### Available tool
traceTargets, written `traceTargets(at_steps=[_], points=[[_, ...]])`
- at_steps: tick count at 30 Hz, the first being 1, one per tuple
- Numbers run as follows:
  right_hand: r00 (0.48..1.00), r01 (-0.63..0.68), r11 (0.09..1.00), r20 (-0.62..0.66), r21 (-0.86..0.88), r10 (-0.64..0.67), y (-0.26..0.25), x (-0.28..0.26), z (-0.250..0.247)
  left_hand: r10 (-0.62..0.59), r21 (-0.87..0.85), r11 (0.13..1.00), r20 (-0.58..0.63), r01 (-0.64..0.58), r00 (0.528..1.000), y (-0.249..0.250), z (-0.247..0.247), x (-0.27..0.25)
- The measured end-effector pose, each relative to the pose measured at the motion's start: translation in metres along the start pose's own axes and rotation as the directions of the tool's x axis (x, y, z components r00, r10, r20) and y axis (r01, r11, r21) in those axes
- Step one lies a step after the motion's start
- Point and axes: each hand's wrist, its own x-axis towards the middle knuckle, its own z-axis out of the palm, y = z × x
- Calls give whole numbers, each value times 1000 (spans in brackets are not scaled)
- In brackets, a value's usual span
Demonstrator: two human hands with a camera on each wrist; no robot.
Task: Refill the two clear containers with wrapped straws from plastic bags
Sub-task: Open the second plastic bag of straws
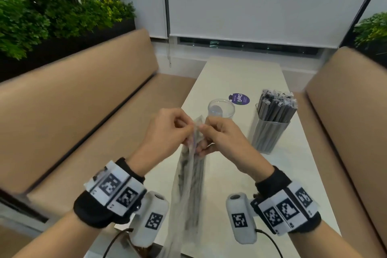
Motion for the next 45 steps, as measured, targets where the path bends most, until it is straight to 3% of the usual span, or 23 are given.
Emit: traceTargets(at_steps=[1, 3, 5, 9, 13, 15, 17, 20, 22, 24, 26, 28, 30, 33, 35, 36, 38, 39, 40, 42, 45], points=[[997, 30, 988, -66, -149, -40, 0, 0, 2, 127, 181, 977, -77, -112, 989, -1, 1, -2], [978, 88, 923, -142, -375, -151, -3, -2, 9, 331, 428, 861, -65, -274, 941, 5, 8, -8], [964, 107, 897, -177, -429, -200, -5, -1, 10, 328, 506, 816, -5, -281, 945, 10, 13, -15], [947, 117, 881, -216, -458, -238, -7, 4, 7, 152, 570, 805, 73, -166, 986, -12, 15, -14], [955, 101, 862, -195, -496, -224, -1, 7, 22, 95, 413, 902, 83, -121, 992, -9, 16, -8], [978, 76, 856, -127, -512, -163, 4, 9, 19, 160, 407, 894, 97, -186, 982, -5, 8, -11], [979, 55, 820, -130, -570, -157, 5, 8, -1, 214, 480, 845, 101, -236, 972, -8, -13, -17], [973, 28, 770, -160, -638, -167, 4, -6, -35, 85, 783, 600, 142, -164, 986, -20, -46, -29], [974, 27, 784, -160, -621, -161, 5, -15, -42, 47, 833, 539, 115, -122, 992, -29, -57, -33], [970, 28, 794, -176, -607, -169, 8, -21, -40, 125, 767, 618, 119, -171, 985, -40, -56, -31], [970, 30, 838, -185, -544, -155, 12, -24, -33, 209, 568, 781, 153, -259, 966, -47, -47, -29], [982, 28, 876, -149, -482, -114, 16, -24, -24, 260, 339, 892, 157, -299, 953, -42, -31, -28], [991, 30, 845, -92, -534, -94, 28, -23, -20, 314, 265, 901, 149, -343, 938, -38, -21, -30], [969, -27, 802, -213, -596, -127, 46, -24, -34, 391, 475, 781, 133, -404, 911, -57, -28, -31], [946, -42, 804, -282, -593, -159, 54, -26, -42, 269, 640, 705, 157, -306, 950, -74, -28, -32], [943, -46, 814, -293, -579, -155, 55, -27, -42, 180, 622, 744, 162, -242, 970, -78, -25, -33], [957, -105, 879, -286, -465, -37, 55, -28, -34, -33, 449, 893, 166, -46, 986, -74, -16, -35], [965, -161, 921, -253, -355, 71, 56, -30, -31, -171, 263, 957, 178, 121, 969, -68, -12, -35], [963, -230, 943, -197, -239, 185, 60, -31, -28, -267, 50, 964, 213, 262, 940, -65, -9, -34], [941, -330, 942, -95, -63, 324, 70, -34, -27, -328, -200, 903, 249, 380, 911, -65, -7, -32], [927, -338, 931, -119, 137, 355, 79, -35, -27, -356, -197, 886, 291, 420, 888, -68, -8, -35]])
